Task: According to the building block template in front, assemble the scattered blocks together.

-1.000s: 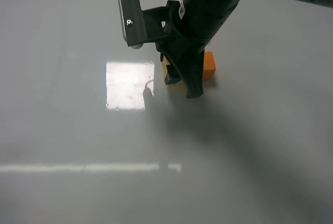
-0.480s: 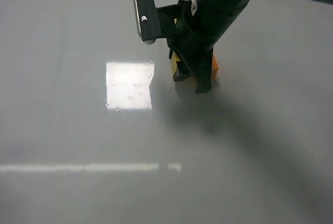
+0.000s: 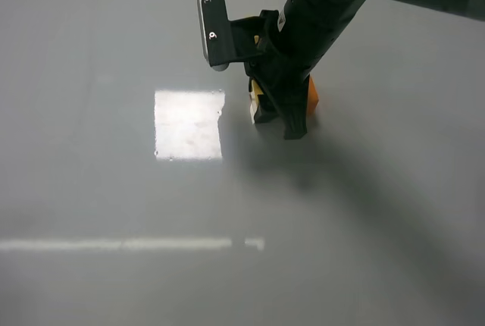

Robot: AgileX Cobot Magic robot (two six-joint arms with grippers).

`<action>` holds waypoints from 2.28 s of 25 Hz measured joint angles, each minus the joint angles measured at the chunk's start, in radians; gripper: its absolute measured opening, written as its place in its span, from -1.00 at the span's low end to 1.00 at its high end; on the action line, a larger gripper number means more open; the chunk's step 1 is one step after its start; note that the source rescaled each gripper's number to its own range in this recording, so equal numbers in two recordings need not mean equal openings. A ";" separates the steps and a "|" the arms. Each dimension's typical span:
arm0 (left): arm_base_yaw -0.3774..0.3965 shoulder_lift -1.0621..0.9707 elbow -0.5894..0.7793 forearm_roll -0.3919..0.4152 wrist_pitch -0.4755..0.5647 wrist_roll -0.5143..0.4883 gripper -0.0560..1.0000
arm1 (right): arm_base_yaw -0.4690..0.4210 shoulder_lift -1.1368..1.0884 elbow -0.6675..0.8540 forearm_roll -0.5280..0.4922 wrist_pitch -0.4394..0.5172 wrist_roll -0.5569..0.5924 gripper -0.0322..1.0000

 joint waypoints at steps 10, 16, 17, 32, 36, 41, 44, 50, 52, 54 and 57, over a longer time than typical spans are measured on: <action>0.000 0.000 0.000 0.000 0.000 0.000 0.56 | 0.000 0.000 0.000 -0.002 0.001 0.000 -0.91; 0.000 0.000 0.000 0.000 0.000 0.000 0.56 | 0.000 0.000 -0.002 -0.003 0.002 0.001 -0.31; 0.000 0.000 0.000 0.000 0.000 0.000 0.56 | 0.000 0.000 -0.003 -0.003 0.002 0.001 -0.24; 0.000 0.000 0.000 0.000 0.000 0.000 0.56 | -0.002 -0.034 -0.003 -0.021 0.046 0.021 -0.12; 0.000 0.000 0.000 0.000 0.000 0.000 0.56 | -0.002 -0.038 -0.003 -0.021 0.058 0.036 -0.12; 0.000 0.000 0.000 0.000 -0.001 0.000 0.56 | -0.002 -0.038 -0.003 -0.024 0.079 0.048 -0.12; 0.000 0.000 0.000 0.000 -0.001 0.000 0.56 | -0.002 -0.038 -0.003 -0.029 0.084 0.051 -0.12; 0.000 0.000 0.000 0.000 -0.001 0.000 0.56 | -0.010 -0.056 0.086 -0.079 0.035 0.058 -0.11; 0.000 0.000 0.000 0.000 -0.001 0.000 0.56 | -0.010 -0.070 0.115 -0.086 0.008 0.058 -0.11; 0.000 0.000 0.000 0.000 -0.001 0.000 0.56 | -0.010 -0.078 0.124 -0.088 -0.003 0.058 -0.14; 0.000 0.000 0.000 0.000 -0.001 0.000 0.56 | -0.011 -0.082 0.126 -0.102 -0.012 0.058 -0.43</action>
